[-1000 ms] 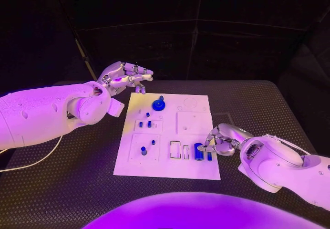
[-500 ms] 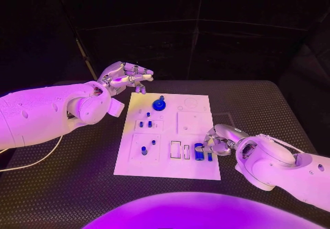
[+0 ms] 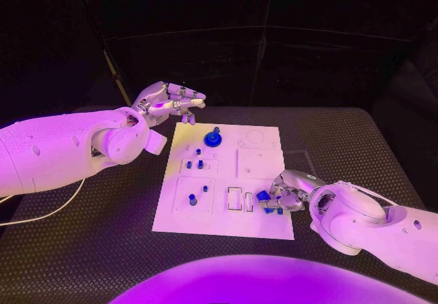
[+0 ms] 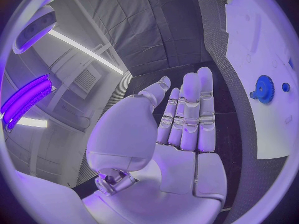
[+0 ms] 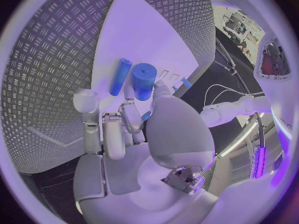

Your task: Assemble the parts on the task board

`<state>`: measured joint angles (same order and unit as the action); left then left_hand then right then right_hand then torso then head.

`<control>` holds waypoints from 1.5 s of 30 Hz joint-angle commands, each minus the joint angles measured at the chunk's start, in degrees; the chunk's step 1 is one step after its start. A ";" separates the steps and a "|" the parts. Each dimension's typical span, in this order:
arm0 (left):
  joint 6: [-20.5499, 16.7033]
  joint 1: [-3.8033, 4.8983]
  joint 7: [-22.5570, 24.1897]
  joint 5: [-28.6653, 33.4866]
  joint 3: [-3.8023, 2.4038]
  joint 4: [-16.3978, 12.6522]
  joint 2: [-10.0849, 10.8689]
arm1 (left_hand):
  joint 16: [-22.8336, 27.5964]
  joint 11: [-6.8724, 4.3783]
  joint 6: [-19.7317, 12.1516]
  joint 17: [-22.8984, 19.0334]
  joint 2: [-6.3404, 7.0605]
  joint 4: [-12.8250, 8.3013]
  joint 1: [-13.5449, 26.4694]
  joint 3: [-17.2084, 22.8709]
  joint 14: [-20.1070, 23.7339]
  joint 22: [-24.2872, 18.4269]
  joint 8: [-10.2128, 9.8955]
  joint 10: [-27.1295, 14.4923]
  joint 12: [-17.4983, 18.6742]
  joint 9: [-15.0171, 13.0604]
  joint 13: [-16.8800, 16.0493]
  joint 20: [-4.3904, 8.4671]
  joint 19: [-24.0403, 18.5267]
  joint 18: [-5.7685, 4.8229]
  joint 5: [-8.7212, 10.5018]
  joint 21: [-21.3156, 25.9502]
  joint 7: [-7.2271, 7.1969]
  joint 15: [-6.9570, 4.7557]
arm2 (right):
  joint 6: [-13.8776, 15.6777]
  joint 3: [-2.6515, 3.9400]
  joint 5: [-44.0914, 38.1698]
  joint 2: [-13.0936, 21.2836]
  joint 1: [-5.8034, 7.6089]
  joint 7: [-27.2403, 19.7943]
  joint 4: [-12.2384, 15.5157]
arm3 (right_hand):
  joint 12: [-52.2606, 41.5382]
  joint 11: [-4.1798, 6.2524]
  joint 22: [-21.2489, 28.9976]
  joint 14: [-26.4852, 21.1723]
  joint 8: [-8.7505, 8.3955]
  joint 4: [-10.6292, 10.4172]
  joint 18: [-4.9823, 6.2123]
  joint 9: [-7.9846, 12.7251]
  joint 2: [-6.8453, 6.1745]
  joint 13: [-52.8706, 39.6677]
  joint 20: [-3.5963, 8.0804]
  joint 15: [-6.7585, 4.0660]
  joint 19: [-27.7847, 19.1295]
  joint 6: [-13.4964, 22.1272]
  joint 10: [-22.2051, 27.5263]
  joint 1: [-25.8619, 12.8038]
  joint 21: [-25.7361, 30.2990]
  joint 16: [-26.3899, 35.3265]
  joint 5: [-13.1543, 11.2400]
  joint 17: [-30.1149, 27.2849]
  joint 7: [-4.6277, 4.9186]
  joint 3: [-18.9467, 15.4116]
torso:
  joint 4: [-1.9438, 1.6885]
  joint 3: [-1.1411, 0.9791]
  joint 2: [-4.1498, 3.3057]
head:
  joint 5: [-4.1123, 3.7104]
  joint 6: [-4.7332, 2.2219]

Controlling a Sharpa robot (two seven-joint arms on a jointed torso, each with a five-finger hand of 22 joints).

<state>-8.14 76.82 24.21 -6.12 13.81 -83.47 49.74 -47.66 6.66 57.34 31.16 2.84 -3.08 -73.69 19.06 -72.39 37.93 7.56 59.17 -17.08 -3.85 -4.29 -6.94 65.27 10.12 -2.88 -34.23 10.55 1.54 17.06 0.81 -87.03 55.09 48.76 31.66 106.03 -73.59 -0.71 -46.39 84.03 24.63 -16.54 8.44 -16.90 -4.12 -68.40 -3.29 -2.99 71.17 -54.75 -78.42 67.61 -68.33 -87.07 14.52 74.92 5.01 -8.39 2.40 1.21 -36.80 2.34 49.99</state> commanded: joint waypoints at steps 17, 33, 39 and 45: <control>1.06 0.09 -0.43 0.25 -0.05 -0.32 0.21 | 0.37 0.03 -0.36 -0.10 -0.14 -0.05 0.11 -0.40 0.32 -0.12 -0.33 -0.36 -0.30 0.06 0.02 -0.44 -0.08 0.32 0.04 0.45 0.36 0.08 | 1.11 -0.23 -1.70 -1.46 -0.31 0.75 -0.77 | -0.87 0.17 -0.32 4.56 2.25 0.35 -0.89 -1.80 2.23 -1.66 0.18 -0.26 -0.11 1.68 -0.45 3.81 0.01 -0.21 5.82 7.93 -0.07 -1.20 | 0.11 -0.02 0.04 | -0.01 0.01; 1.19 0.09 -0.48 0.25 -0.05 -0.31 0.39 | 0.37 0.03 -0.37 -0.10 -0.15 -0.05 0.09 -0.41 0.34 -0.14 -0.34 -0.38 -0.31 0.06 0.02 -0.45 -0.08 0.32 0.03 0.48 0.36 0.09 | 14.37 0.03 4.37 1.66 -0.28 -0.84 6.52 | -2.56 0.50 -1.54 4.88 3.44 0.17 -1.07 -2.80 3.41 -4.40 0.41 -0.51 0.52 1.55 -1.96 5.85 -0.71 -0.85 15.13 9.58 -0.41 -2.01 | 0.02 0.00 -0.01 | -0.25 0.01; 1.24 0.09 -0.47 0.25 -0.05 -0.32 0.34 | 0.37 0.03 -0.37 -0.10 -0.15 -0.05 0.09 -0.41 0.34 -0.14 -0.34 -0.38 -0.31 0.06 0.02 -0.45 -0.08 0.32 0.03 0.48 0.36 0.09 | 13.46 0.14 6.28 0.10 -0.25 -0.94 6.30 | -2.57 0.53 -1.54 4.88 3.51 0.08 -1.07 -2.84 3.53 -4.42 0.44 -0.54 0.54 1.43 -1.99 5.72 -0.72 -0.85 15.33 9.58 -0.45 -2.10 | 0.05 0.02 -0.01 | -0.07 0.01; 1.32 0.09 -0.50 0.25 -0.05 -0.39 0.23 | 0.37 0.03 -0.37 -0.10 -0.15 -0.05 0.09 -0.41 0.34 -0.14 -0.34 -0.38 -0.31 0.06 0.02 -0.45 -0.08 0.32 0.03 0.48 0.36 0.09 | 10.32 0.20 8.20 -2.96 -0.23 -0.34 4.34 | -2.34 0.60 -1.55 4.86 3.62 -0.15 -1.06 -2.92 4.09 -4.28 0.48 -0.59 0.54 1.10 -1.91 4.70 -0.72 -0.81 15.22 9.48 -0.55 -2.53 | -0.11 0.03 -0.05 | -0.01 0.01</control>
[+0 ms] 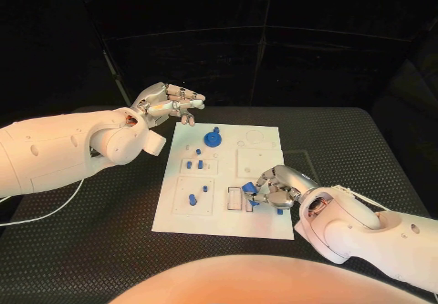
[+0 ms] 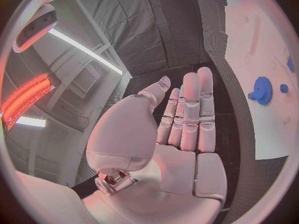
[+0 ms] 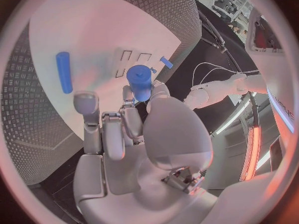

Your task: Assemble the parts on the task board

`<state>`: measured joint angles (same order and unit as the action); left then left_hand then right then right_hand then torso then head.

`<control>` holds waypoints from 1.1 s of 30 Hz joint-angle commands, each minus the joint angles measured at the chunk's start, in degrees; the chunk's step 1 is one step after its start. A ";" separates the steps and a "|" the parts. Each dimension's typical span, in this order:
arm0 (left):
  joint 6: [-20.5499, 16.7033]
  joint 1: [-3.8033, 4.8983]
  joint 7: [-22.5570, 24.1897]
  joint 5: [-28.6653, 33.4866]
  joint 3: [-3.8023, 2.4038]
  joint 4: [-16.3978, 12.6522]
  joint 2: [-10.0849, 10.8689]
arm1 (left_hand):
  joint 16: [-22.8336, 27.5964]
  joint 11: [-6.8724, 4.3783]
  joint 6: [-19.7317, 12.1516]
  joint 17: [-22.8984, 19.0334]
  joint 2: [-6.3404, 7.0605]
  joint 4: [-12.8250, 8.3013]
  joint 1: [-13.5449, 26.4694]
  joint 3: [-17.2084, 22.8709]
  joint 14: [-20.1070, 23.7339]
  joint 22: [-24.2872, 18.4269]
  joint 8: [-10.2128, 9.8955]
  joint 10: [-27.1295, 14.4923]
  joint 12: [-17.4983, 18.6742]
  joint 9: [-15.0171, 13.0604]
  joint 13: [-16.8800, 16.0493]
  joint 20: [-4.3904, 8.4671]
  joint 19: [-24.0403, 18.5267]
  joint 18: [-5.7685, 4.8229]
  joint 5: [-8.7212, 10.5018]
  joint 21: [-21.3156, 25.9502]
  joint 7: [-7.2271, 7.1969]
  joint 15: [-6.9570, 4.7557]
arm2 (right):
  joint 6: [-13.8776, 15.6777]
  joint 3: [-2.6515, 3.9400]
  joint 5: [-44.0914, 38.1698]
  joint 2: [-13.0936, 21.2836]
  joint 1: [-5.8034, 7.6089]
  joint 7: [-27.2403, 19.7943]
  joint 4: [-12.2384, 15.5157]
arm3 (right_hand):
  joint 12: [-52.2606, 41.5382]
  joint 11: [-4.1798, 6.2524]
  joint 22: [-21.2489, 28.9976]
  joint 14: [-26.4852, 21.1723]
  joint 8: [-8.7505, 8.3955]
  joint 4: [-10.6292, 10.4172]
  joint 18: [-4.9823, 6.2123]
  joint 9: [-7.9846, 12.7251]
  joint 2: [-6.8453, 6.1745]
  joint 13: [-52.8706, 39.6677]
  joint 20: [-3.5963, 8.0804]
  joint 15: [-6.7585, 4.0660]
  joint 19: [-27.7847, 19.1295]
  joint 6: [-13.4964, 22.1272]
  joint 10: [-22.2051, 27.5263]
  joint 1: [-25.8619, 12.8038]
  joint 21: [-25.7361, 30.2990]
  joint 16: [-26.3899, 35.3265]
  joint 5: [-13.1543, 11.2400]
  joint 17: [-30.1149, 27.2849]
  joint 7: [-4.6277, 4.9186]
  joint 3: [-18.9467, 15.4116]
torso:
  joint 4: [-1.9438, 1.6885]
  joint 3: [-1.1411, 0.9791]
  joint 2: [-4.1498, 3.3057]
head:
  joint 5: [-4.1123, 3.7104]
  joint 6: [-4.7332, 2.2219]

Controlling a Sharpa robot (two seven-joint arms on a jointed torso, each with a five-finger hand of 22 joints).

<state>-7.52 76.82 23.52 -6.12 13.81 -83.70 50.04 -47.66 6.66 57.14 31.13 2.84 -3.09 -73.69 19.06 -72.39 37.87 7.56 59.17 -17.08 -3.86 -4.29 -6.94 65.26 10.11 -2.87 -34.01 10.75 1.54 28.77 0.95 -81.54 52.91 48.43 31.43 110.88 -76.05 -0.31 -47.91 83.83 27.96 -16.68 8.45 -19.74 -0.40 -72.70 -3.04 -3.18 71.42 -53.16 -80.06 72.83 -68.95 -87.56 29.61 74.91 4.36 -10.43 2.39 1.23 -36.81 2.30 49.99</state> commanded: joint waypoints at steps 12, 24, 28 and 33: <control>0.86 0.10 0.14 0.25 -0.05 -0.23 -0.19 | 0.37 0.04 -0.17 -0.07 -0.15 -0.05 0.09 -0.42 0.34 -0.08 -0.34 -0.39 -0.31 0.07 0.03 -0.45 -0.08 0.32 0.03 0.25 0.17 0.09 | -2.60 0.10 3.65 -5.50 0.15 0.94 -3.92 | 0.08 0.34 -0.12 5.08 0.44 -0.01 -1.07 -0.17 0.82 -0.16 0.32 -0.51 0.32 -0.93 -0.39 -1.55 -0.14 -0.38 -0.36 9.65 -0.08 -1.01 | 0.08 0.00 -0.01 | 0.38 0.01; 0.93 0.10 0.13 0.25 -0.05 -0.24 -0.22 | 0.37 0.04 -0.17 -0.07 -0.15 -0.05 0.09 -0.42 0.34 -0.08 -0.34 -0.39 -0.31 0.07 0.03 -0.45 -0.08 0.32 0.03 0.25 0.17 0.09 | -3.54 0.10 3.17 -7.44 0.22 1.44 -6.21 | 0.23 0.50 -0.03 5.05 0.67 0.05 -1.06 -0.42 1.61 -0.35 0.47 -0.65 0.21 -1.19 -0.45 -3.40 -0.05 -0.30 -4.98 9.50 -0.28 -2.43 | 0.11 -0.01 0.05 | 0.60 0.01; 0.96 0.10 0.15 0.25 -0.05 -0.23 -0.24 | 0.37 0.04 -0.17 -0.07 -0.15 -0.05 0.09 -0.42 0.34 -0.08 -0.34 -0.39 -0.31 0.07 0.03 -0.45 -0.08 0.32 0.03 0.25 0.17 0.09 | -3.23 0.10 2.72 -7.77 0.22 1.49 -6.53 | 0.36 0.52 0.09 5.04 0.96 0.06 -1.05 -0.71 1.99 -0.45 0.52 -0.70 0.13 -1.13 -0.44 -5.86 0.06 -0.27 -13.13 9.47 -0.34 -4.10 | 0.10 -0.02 0.03 | 0.63 0.01; 0.96 0.10 0.15 0.25 -0.05 -0.22 -0.22 | 0.37 0.04 -0.17 -0.07 -0.15 -0.05 0.09 -0.42 0.34 -0.08 -0.34 -0.39 -0.31 0.07 0.03 -0.45 -0.08 0.32 0.03 0.25 0.17 0.09 | -2.51 0.10 2.22 -7.99 0.22 1.52 -6.73 | 0.93 0.42 0.47 4.98 1.17 -0.10 -0.98 -0.99 1.20 -0.12 0.48 -0.62 -0.11 -0.71 -0.12 -9.31 0.35 -0.14 -22.56 9.23 -0.25 -5.52 | 0.10 -0.04 0.02 | 0.55 0.01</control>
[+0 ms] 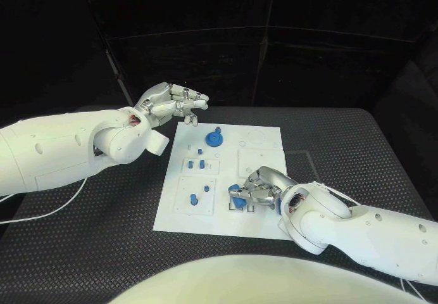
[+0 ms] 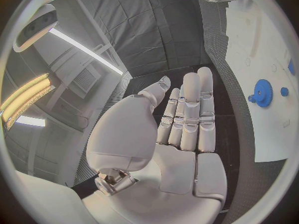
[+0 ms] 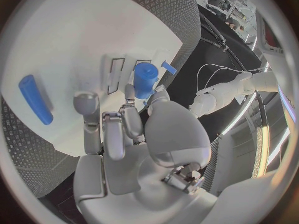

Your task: Assemble the parts on the task board

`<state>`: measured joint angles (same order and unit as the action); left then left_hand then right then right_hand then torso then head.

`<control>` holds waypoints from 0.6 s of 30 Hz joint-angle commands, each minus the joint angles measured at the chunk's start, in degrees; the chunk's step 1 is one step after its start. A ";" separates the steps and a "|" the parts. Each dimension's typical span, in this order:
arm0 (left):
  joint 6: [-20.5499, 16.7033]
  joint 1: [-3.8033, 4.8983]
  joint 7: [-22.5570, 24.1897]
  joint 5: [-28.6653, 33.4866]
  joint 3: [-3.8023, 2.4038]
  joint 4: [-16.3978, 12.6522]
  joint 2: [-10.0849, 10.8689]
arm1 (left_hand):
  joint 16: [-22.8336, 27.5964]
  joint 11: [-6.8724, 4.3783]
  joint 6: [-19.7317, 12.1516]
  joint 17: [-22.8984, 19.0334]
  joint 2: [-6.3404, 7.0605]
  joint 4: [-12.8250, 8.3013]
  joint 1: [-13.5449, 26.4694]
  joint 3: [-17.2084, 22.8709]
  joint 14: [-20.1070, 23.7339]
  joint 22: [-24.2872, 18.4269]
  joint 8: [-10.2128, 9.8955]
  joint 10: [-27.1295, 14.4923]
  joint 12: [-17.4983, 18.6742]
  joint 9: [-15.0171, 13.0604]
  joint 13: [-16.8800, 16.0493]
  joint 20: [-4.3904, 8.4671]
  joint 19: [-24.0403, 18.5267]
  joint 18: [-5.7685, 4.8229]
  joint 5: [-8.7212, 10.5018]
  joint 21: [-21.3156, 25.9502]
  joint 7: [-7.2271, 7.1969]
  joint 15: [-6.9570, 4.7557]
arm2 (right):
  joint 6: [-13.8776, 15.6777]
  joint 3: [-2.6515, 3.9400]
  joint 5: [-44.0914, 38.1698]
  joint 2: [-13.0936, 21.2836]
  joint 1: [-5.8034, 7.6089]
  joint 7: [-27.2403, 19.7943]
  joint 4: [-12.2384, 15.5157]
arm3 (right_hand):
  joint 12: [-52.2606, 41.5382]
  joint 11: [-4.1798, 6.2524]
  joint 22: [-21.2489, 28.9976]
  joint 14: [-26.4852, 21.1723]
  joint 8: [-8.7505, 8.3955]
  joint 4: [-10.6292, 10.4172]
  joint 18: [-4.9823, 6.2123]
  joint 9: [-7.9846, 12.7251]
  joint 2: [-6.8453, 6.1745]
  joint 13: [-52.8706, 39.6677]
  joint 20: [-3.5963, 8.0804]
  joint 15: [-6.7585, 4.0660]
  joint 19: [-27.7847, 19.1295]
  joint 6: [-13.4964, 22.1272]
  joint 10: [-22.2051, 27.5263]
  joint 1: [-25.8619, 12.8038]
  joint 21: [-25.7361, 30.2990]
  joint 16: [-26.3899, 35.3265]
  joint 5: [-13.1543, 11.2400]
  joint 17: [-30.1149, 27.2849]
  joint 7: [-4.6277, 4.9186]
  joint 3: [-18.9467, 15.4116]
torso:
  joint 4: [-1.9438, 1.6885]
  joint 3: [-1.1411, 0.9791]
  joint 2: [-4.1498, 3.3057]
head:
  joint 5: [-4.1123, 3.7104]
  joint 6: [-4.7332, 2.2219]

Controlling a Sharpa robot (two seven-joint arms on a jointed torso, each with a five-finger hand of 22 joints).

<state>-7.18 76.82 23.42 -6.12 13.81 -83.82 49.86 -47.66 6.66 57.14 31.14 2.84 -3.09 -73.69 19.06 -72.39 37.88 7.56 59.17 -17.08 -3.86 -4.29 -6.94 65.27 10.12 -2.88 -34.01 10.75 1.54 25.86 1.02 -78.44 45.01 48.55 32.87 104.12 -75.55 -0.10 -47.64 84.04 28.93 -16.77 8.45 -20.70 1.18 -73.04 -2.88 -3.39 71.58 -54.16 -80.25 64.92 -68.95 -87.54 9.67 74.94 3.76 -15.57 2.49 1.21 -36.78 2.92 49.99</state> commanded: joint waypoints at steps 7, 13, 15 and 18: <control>0.62 0.10 0.23 0.25 -0.05 -0.08 -0.04 | 0.37 0.04 -0.17 -0.08 -0.15 -0.05 0.09 -0.42 0.34 -0.09 -0.34 -0.39 -0.31 0.07 0.02 -0.45 -0.08 0.32 0.04 0.25 0.16 0.09 | 1.00 0.04 -2.10 0.01 0.10 0.22 -0.03 | 1.35 0.05 0.76 4.72 0.26 -0.11 -0.89 -0.19 -2.39 0.93 0.18 -0.26 -0.59 1.01 0.68 -4.44 0.75 -0.03 -6.32 8.96 0.55 0.91 | 0.03 0.00 -0.01 | -0.04 0.01; 0.62 0.10 0.20 0.25 -0.05 -0.05 -0.02 | 0.40 0.07 -0.24 -0.12 -0.19 -0.04 0.00 -0.55 0.44 -0.20 -0.35 -0.48 -0.36 0.06 0.01 -0.48 -0.09 0.32 0.04 0.39 0.20 0.13 | 0.84 0.03 -2.80 0.44 0.10 0.23 0.47 | 1.49 0.01 0.80 4.71 0.51 0.07 -0.87 -0.37 -2.21 0.90 0.11 -0.22 -0.61 1.17 0.73 -3.91 0.82 0.00 -4.16 8.94 0.58 2.62 | 0.00 -0.03 0.03 | -0.15 0.01; 0.64 0.10 0.20 0.25 -0.05 -0.05 -0.01 | 0.40 0.07 -0.24 -0.12 -0.19 -0.04 0.00 -0.55 0.44 -0.20 -0.35 -0.48 -0.36 0.06 0.01 -0.48 -0.09 0.32 0.04 0.39 0.20 0.13 | 0.74 0.03 -2.94 0.63 0.09 0.20 0.74 | 1.44 0.05 0.72 4.72 0.71 0.17 -0.88 -0.48 -2.03 0.80 0.12 -0.24 -0.57 1.07 0.67 -3.25 0.79 0.00 -3.03 8.96 0.52 2.93 | -0.02 -0.04 0.01 | -0.16 0.01; 0.66 0.10 0.19 0.25 -0.05 -0.05 -0.01 | 0.40 0.07 -0.24 -0.12 -0.19 -0.04 0.00 -0.55 0.44 -0.20 -0.35 -0.48 -0.36 0.06 0.01 -0.48 -0.09 0.32 0.04 0.39 0.20 0.13 | 0.50 0.03 -3.25 1.04 0.09 0.13 1.25 | 1.34 0.26 0.66 4.74 1.43 0.94 -0.89 -0.85 -1.60 0.52 0.23 -0.40 -0.52 0.86 0.52 0.57 0.79 -0.01 -0.16 9.01 0.32 3.59 | 0.01 -0.04 0.01 | -0.15 0.01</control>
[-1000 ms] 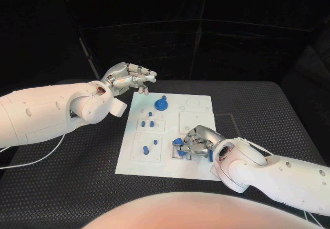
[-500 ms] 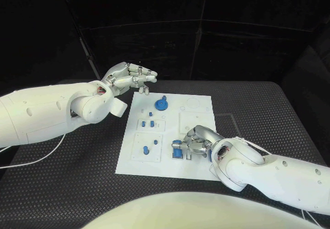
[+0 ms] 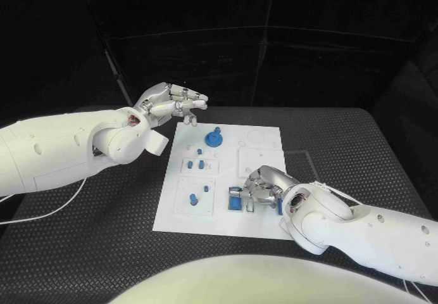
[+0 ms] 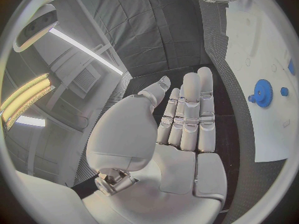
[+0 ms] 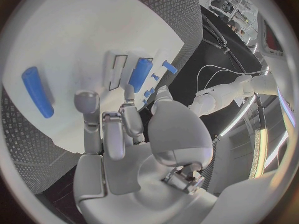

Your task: Assemble the parts on the task board

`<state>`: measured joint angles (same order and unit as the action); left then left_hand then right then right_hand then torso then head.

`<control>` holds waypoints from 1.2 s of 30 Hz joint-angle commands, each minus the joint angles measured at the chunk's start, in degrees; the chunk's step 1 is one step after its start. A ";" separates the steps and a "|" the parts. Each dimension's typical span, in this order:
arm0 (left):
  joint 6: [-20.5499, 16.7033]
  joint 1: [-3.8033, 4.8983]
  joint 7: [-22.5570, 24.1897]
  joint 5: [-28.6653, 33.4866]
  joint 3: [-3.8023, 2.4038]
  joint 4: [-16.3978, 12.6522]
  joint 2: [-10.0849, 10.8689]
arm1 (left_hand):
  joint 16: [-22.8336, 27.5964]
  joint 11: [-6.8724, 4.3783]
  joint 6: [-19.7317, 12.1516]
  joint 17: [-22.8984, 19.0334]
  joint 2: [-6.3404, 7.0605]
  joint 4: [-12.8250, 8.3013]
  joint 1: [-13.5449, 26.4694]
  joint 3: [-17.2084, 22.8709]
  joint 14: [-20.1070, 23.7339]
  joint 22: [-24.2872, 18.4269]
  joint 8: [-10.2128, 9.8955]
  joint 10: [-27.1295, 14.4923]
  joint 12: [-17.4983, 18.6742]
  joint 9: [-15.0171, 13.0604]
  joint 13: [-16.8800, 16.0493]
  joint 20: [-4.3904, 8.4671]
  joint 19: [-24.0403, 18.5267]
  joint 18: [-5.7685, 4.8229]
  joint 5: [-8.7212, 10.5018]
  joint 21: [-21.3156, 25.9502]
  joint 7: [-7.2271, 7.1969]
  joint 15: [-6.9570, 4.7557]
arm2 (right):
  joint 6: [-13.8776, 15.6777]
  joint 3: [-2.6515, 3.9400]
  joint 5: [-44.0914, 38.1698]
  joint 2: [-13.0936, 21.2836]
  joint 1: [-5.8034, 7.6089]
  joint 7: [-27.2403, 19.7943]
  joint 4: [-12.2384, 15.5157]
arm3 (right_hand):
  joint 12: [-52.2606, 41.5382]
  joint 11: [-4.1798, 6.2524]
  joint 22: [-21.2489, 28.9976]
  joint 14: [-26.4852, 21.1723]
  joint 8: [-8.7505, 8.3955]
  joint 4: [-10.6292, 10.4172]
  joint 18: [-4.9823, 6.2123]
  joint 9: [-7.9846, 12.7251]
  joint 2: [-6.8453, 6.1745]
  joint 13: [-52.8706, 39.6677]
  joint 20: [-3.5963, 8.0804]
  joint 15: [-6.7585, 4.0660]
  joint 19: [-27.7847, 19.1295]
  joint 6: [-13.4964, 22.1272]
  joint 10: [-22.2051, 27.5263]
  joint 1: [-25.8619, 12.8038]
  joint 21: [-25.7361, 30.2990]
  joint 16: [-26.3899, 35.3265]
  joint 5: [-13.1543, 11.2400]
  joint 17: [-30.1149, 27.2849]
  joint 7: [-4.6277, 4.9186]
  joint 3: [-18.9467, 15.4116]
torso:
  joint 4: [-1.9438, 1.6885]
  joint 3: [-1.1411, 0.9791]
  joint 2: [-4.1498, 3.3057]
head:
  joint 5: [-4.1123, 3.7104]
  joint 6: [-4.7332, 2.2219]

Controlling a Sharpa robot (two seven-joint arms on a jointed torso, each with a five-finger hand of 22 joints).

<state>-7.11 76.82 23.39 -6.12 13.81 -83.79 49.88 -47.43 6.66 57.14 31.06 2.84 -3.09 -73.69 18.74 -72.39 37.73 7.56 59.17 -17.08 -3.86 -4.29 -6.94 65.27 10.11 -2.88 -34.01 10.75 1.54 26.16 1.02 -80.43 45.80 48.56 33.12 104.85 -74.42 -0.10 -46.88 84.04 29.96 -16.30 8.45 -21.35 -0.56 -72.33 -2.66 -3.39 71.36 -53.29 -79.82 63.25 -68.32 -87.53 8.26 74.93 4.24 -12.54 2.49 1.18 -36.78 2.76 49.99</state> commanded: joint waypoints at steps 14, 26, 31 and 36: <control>0.61 0.09 0.27 0.25 -0.05 -0.08 0.21 | 0.18 0.07 -0.24 -0.05 -0.19 -0.04 0.00 -0.23 0.44 -0.06 -0.35 -0.48 -0.36 0.06 0.01 -0.48 -0.09 0.32 0.04 0.39 0.20 0.13 | 3.00 -0.05 -1.98 8.09 0.06 -2.87 5.28 | 0.69 -0.02 -0.31 4.71 0.22 3.77 -0.96 -0.09 1.47 -0.11 -0.02 -0.23 -0.21 1.37 0.21 10.52 0.18 0.08 8.56 8.90 0.27 1.06 | 0.15 0.06 0.11 | -0.73 0.01; 0.62 0.07 0.25 0.25 -0.05 -0.16 0.12 | 0.18 0.08 -0.26 -0.07 -0.21 -0.02 0.00 -0.29 0.47 -0.10 -0.35 -0.51 -0.39 0.06 0.00 -0.50 -0.08 0.32 0.03 0.44 0.21 0.14 | 4.72 -0.10 -8.59 16.69 0.01 -1.37 7.25 | 0.28 0.20 -1.35 4.76 -0.61 1.73 -1.07 0.59 2.06 -0.71 -0.04 -0.34 0.29 -0.31 -0.48 9.75 -0.34 0.01 11.62 9.12 -0.05 -0.41 | 0.18 0.12 0.20 | -2.25 0.01; 0.62 0.07 0.30 0.25 -0.05 -0.27 0.31 | 0.18 0.08 -0.26 -0.07 -0.21 -0.02 0.00 -0.29 0.47 -0.10 -0.35 -0.51 -0.39 0.06 0.00 -0.50 -0.08 0.32 0.03 0.44 0.21 0.14 | 4.88 -0.14 -9.89 17.11 -0.20 -1.25 6.36 | 0.11 0.26 -1.46 4.77 -0.65 1.63 -1.09 0.64 2.12 -0.90 0.00 -0.40 0.35 -0.53 -0.65 9.89 -0.40 0.00 11.87 9.16 -0.12 -0.47 | 0.45 0.02 0.19 | -2.33 0.01; 0.66 0.07 0.31 0.25 -0.05 -0.32 0.42 | 0.18 0.08 -0.26 -0.07 -0.21 -0.02 0.00 -0.29 0.47 -0.10 -0.35 -0.51 -0.39 0.06 0.00 -0.50 -0.08 0.32 0.03 0.44 0.21 0.14 | 4.14 -0.15 -10.89 17.00 -1.47 -1.11 5.84 | -0.11 0.29 -1.51 4.78 -0.72 1.62 -1.10 0.68 1.99 -1.14 0.03 -0.42 0.38 -0.58 -0.82 10.00 -0.43 -0.02 11.97 9.22 -0.14 -0.58 | 0.27 0.08 0.22 | -2.76 0.01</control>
<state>-7.02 76.81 23.36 -6.12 13.81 -83.97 50.26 -47.43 6.87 57.14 31.07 2.84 -3.09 -73.69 18.75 -72.18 37.69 7.56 58.96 -17.08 -3.86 -4.29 -6.94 65.26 10.11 -2.88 -33.78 10.75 1.74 29.93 0.89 -88.81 62.84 47.14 31.88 110.64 -74.33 0.21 -48.35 83.83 29.57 -14.44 8.45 -20.72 1.17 -73.44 -2.66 -3.59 71.36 -53.49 -80.14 73.05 -68.55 -87.53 19.97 74.91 4.22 -12.92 2.87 1.22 -36.56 0.19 49.99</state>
